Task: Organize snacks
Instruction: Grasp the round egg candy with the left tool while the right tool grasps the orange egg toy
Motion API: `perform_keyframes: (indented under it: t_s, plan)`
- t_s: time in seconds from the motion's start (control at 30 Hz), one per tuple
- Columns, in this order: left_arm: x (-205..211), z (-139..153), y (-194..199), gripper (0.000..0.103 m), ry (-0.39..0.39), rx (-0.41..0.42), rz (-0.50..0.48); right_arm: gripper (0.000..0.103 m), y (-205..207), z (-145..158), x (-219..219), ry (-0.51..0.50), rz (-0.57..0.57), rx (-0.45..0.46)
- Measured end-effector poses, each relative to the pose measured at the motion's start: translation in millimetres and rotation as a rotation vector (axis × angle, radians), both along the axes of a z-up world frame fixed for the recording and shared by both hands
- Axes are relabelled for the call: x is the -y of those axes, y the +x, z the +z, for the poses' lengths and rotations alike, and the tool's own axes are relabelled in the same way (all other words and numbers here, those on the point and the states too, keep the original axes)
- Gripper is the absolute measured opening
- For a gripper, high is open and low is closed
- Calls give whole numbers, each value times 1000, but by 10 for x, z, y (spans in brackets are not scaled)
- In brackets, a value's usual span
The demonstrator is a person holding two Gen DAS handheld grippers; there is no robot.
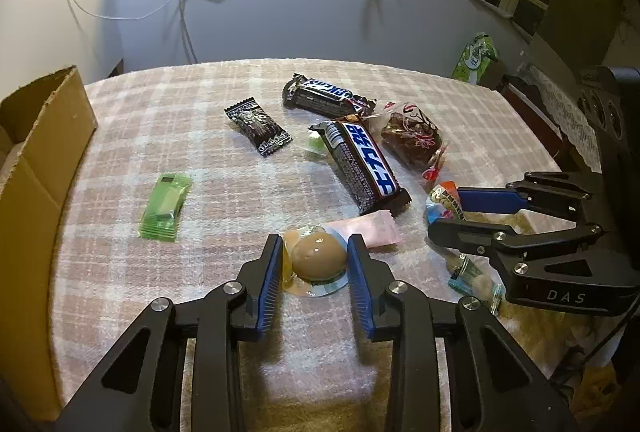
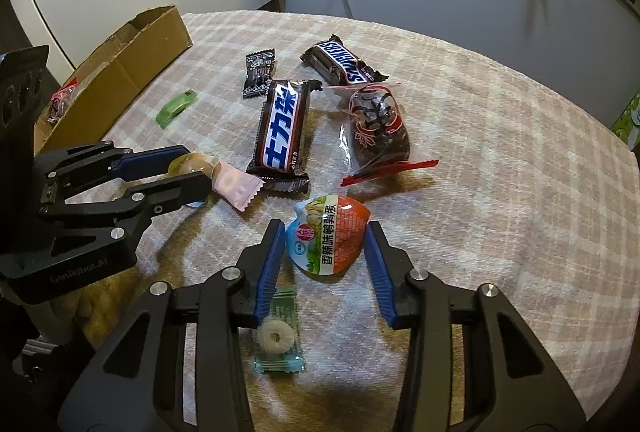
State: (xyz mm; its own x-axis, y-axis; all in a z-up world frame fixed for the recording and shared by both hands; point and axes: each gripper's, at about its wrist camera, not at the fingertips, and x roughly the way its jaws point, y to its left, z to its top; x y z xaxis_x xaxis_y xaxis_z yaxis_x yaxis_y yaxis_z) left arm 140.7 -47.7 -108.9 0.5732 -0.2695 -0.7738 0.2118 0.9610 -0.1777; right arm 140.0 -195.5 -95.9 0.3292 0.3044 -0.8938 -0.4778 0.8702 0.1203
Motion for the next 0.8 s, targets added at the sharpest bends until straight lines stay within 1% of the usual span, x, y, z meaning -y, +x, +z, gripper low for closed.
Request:
perform_keyframes:
  t_s: [0.27, 0.47, 0.8]
  plan:
    - [-37, 54, -68, 30, -5, 17, 5, 41, -29, 68, 36, 8, -10, 14]
    - [-107, 177, -150, 30, -14, 49, 16, 41, -52, 240, 72, 23, -15, 52]
    - [-441, 480, -294, 30, -32, 121, 70, 41, -54, 562, -223, 59, 23, 115]
